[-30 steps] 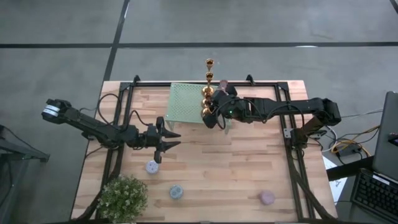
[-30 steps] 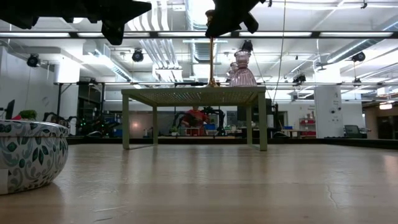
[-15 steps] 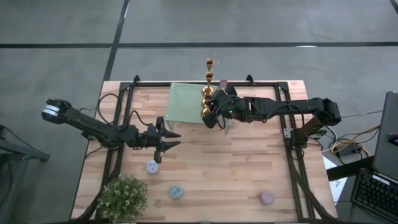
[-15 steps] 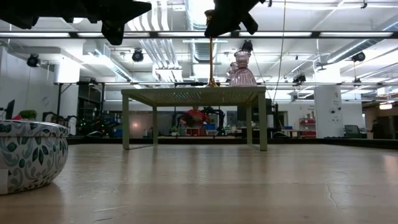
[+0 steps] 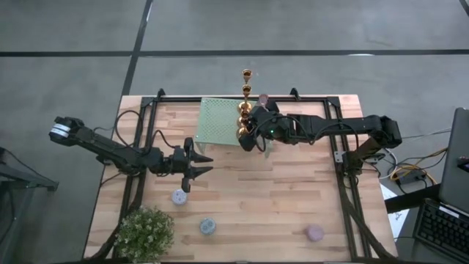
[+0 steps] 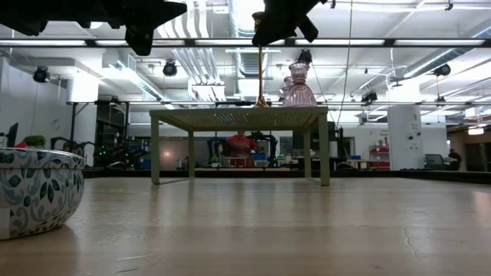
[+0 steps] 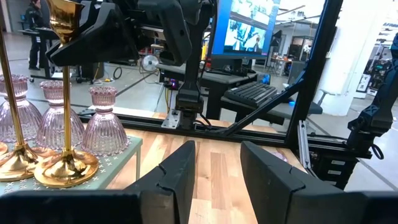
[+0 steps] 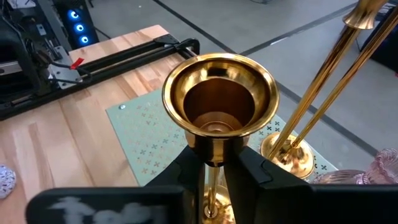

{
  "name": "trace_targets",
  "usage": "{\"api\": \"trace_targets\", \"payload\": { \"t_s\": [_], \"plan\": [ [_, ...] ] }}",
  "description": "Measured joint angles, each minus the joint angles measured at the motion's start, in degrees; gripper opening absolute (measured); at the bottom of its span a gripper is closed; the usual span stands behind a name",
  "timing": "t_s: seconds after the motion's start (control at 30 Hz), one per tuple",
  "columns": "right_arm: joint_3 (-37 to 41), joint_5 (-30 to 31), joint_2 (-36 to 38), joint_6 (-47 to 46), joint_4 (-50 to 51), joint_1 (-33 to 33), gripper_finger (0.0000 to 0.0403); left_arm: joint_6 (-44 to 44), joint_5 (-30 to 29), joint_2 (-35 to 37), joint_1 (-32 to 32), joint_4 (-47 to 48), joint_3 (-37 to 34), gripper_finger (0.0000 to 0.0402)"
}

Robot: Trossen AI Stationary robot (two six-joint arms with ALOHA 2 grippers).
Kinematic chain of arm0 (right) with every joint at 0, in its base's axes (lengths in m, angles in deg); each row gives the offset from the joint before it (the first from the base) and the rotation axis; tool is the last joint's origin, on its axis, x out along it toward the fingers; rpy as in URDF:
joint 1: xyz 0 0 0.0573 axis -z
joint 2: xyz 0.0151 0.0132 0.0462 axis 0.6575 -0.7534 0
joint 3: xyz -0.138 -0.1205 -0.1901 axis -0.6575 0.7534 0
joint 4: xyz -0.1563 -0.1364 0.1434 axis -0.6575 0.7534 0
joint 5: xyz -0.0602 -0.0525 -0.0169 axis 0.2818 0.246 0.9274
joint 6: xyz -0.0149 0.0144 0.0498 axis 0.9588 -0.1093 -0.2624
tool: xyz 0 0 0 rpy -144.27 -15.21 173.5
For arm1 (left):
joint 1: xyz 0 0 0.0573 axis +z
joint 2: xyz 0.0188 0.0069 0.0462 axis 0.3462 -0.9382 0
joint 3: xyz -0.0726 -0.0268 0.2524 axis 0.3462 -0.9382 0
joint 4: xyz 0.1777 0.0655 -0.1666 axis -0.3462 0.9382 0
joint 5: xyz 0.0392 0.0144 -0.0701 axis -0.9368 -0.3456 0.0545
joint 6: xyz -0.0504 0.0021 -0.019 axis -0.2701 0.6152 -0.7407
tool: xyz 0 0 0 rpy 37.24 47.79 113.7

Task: Pick & Place candle stick holders
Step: Put the gold candle holder on the shelf aligned with the other gold candle holders

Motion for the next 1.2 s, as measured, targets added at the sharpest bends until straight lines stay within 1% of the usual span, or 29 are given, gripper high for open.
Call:
{"api": "trace_targets", "payload": {
  "t_s": [0.57,0.83,1.0,1.2],
  "plan": [
    [0.0,-0.7,0.3,0.0,0.0,-0.2,0.0039,0.0,0.0,0.0,0.0,0.0,0.0,0.0132],
    [0.0,-0.7,1.9,-0.4,0.4,-0.2,0.0039,0.1,0.0,0.0,0.0,0.1,0.0,0.0132],
    [0.0,-2.2,2.1,-1.3,1.8,-0.1,0.0039,0.1,0.0,0.0,0.0,0.1,0.0,0.0132],
    [0.2,-2.0,2.1,-2.1,3.2,0.0,0.0039,0.1,0.0,0.0,0.0,0.1,0.0,0.0132]
  ]
}}
